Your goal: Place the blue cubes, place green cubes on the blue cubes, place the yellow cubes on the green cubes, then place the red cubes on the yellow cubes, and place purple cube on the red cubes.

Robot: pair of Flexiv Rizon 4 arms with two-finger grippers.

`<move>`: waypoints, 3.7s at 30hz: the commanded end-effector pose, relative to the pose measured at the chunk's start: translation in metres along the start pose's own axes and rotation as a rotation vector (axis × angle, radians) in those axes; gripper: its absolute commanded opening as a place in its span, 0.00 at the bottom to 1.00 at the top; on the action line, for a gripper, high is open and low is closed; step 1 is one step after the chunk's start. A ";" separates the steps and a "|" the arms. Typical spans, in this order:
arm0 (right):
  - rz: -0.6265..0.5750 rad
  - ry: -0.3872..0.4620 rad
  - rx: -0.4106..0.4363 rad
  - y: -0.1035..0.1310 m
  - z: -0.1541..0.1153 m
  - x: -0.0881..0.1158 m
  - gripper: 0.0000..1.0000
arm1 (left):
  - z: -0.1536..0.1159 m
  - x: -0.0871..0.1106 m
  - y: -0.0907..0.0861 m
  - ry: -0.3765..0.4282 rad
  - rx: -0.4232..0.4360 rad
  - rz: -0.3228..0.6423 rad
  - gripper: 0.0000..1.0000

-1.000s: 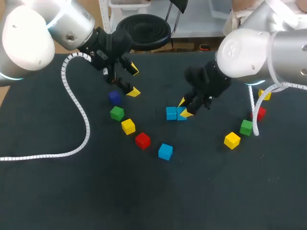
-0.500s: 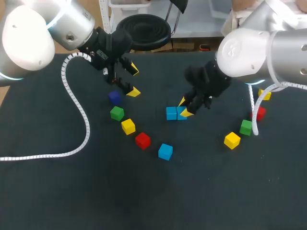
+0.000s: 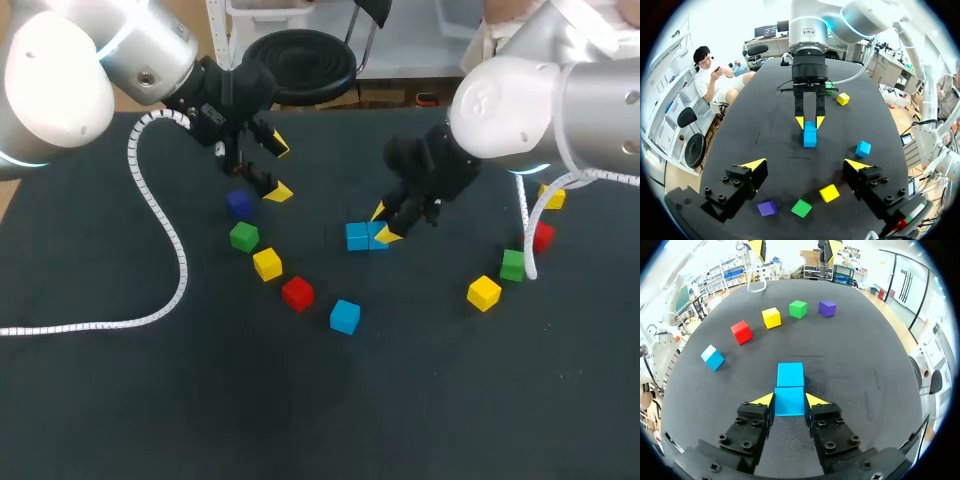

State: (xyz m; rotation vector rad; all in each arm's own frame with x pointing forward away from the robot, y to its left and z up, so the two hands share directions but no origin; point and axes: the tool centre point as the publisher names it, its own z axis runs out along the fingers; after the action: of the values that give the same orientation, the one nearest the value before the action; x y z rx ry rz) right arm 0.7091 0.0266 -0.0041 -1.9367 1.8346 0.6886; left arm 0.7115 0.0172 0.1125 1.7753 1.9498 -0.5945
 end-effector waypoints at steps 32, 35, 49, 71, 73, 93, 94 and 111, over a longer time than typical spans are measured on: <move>0.013 -0.001 0.001 0.001 -0.001 0.003 0.00 | 0.000 -0.001 0.002 0.004 0.003 -0.001 1.00; 0.016 0.000 0.003 0.001 -0.001 0.004 0.00 | 0.000 -0.001 0.002 0.004 0.003 -0.001 1.00; 0.036 0.000 0.004 0.003 -0.002 0.007 0.00 | 0.000 -0.001 0.002 0.004 0.003 -0.001 1.00; 0.041 0.009 -0.001 0.001 0.000 0.010 0.00 | 0.000 -0.001 0.002 0.004 0.003 -0.001 1.00; 0.041 0.010 -0.003 0.001 0.000 0.011 0.00 | 0.000 -0.001 0.002 0.004 0.003 -0.001 1.00; 0.041 0.012 0.003 0.001 -0.002 0.010 0.00 | 0.000 -0.001 0.002 0.004 0.003 -0.001 1.00; 0.040 0.012 0.002 0.001 -0.002 0.010 0.00 | 0.000 -0.001 0.002 0.004 0.003 -0.001 1.00; 0.016 0.020 -0.011 0.000 -0.008 0.010 0.00 | 0.000 -0.001 0.002 0.004 0.003 -0.001 1.00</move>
State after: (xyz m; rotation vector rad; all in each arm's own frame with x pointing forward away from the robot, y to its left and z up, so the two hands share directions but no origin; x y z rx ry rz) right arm 0.7101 0.0136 -0.0047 -1.9421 1.8684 0.6853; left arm 0.7115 0.0172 0.1125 1.7753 1.9498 -0.5945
